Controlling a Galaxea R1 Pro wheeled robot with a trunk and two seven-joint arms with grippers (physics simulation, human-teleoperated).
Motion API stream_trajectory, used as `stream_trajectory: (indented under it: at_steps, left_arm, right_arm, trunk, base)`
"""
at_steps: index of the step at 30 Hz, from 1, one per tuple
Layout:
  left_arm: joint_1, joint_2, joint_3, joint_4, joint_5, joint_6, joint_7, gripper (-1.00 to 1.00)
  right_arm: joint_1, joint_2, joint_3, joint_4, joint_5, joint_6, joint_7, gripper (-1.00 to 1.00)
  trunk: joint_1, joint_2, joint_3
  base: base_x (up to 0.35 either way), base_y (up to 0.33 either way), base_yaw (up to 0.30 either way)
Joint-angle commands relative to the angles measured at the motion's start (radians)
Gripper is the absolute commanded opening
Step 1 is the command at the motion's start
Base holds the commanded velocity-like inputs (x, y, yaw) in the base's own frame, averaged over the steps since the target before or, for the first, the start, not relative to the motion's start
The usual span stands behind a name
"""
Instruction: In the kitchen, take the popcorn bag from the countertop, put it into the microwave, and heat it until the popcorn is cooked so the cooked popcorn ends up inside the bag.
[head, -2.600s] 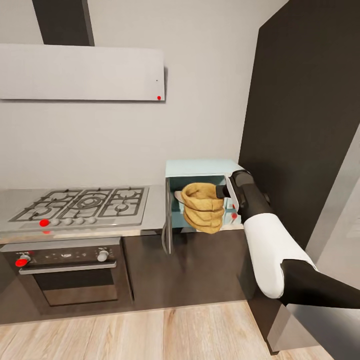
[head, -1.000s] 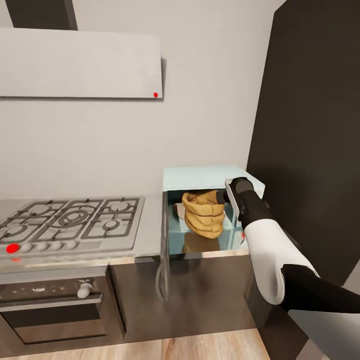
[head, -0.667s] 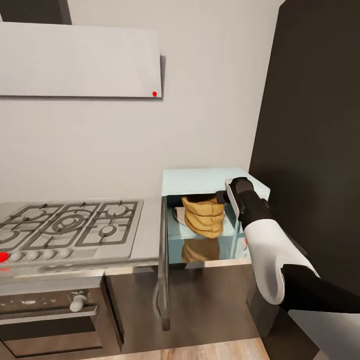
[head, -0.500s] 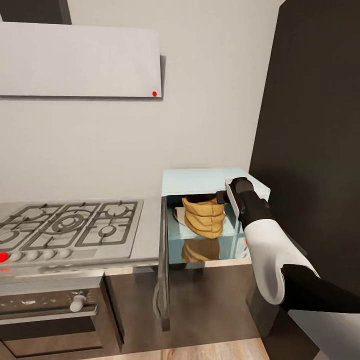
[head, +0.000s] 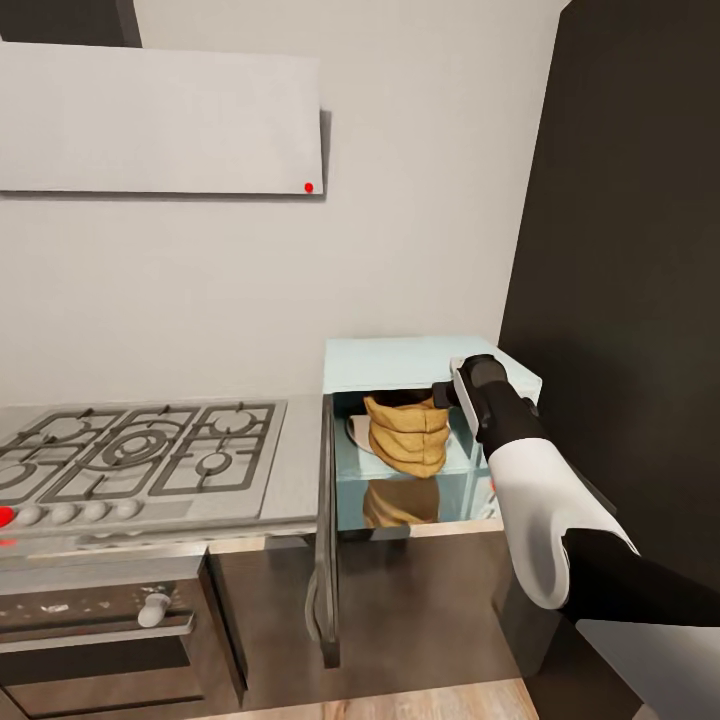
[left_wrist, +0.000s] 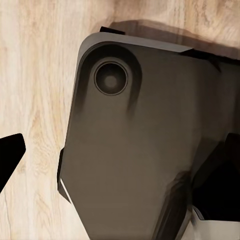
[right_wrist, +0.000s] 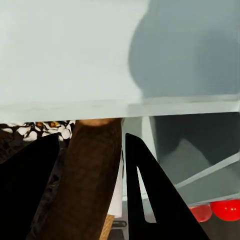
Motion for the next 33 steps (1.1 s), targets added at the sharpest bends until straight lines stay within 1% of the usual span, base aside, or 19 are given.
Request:
stream_trajectory:
  at_steps: [1, 2, 3, 22, 25, 33]
  left_arm:
    - [0.000, 0.000, 0.002, -0.001, 0.005, -0.002, 0.000, 1.00]
    - [0.000, 0.000, 0.002, -0.001, 0.005, -0.002, 0.000, 1.00]
    - [0.000, 0.000, 0.002, -0.001, 0.005, -0.002, 0.000, 1.00]
    - [0.000, 0.000, 0.003, 0.000, 0.005, -0.002, 0.000, 1.00]
    - [0.000, 0.000, 0.005, -0.001, 0.005, -0.002, 0.000, 1.00]
    - [0.000, 0.000, 0.005, -0.001, 0.005, -0.002, 0.000, 1.00]
  right_arm:
    - [-0.001, 0.001, -0.004, 0.000, 0.000, 0.004, -0.003, -1.00]
    - [-0.001, 0.001, -0.004, 0.000, 0.000, 0.003, -0.003, -1.00]
    - [-0.001, 0.001, -0.004, 0.000, 0.000, 0.003, -0.003, 1.00]
    - [-0.001, 0.003, -0.002, -0.002, 0.009, 0.029, 0.000, 1.00]
    - [-0.001, 0.002, -0.002, -0.002, 0.008, 0.029, 0.000, 1.00]
    - [-0.001, 0.002, -0.002, -0.012, 0.005, 0.028, 0.002, 1.00]
  trunk:
    - [0.000, -0.001, -0.001]
    - [0.000, -0.001, -0.001]
    - [0.000, -0.001, -0.001]
    - [0.000, -0.001, -0.001]
    - [0.000, -0.001, -0.001]
    - [0.000, -0.001, -0.001]
  base:
    - [0.000, 0.000, 0.000]
    - [0.000, 0.000, 0.000]
    - [0.000, 0.000, 0.000]
    - [-0.003, 0.000, 0.000]
    - [-0.229, 0.000, 0.000]
    - [-0.333, 0.000, 0.000]
